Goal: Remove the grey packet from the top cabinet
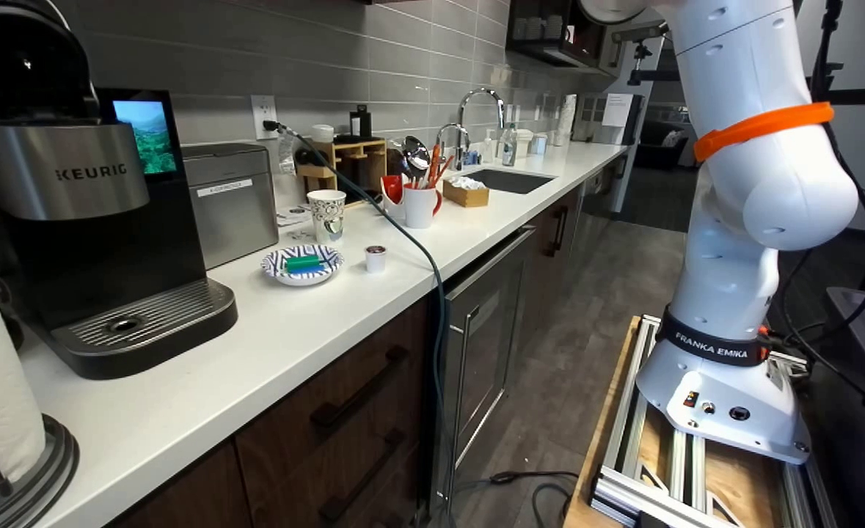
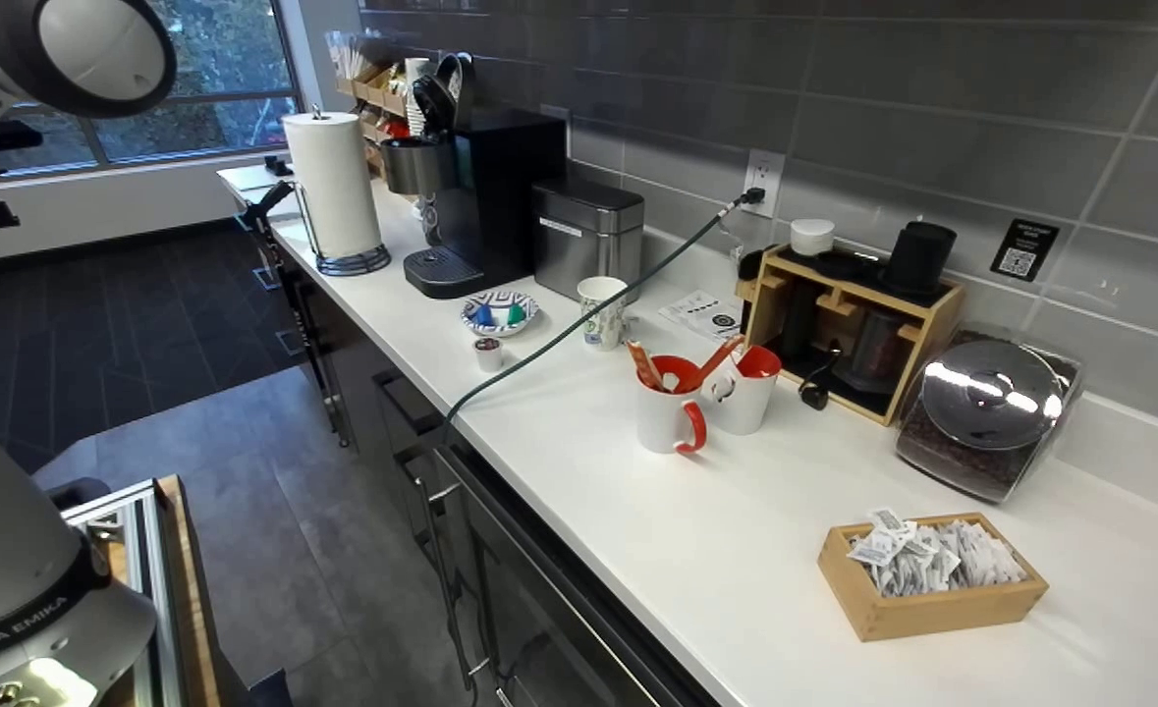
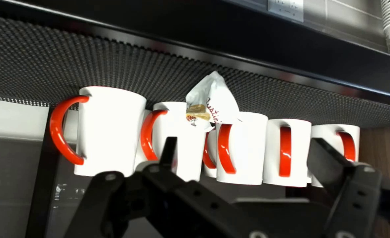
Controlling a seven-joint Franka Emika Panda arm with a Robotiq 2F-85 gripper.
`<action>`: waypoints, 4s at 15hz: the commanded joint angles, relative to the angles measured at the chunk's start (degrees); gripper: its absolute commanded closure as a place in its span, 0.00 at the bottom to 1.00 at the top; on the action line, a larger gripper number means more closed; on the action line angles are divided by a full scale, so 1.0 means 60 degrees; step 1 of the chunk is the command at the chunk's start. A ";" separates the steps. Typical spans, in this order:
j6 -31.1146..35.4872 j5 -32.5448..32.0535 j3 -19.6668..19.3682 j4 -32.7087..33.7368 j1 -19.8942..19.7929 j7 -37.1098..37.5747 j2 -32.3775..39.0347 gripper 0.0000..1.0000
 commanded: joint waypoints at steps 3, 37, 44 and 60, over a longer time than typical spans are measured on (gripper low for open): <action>0.0748 -0.1423 -0.1187 0.0342 0.1029 0.2457 0.0469 0.00; 0.1067 -0.2292 -0.2011 0.0350 0.1934 0.4001 0.1238 0.99; 0.0027 -0.0448 -0.0699 0.0401 0.1294 0.2263 -0.0239 0.99; -0.8449 0.1279 0.0339 0.0591 0.1043 0.3034 -0.0760 0.99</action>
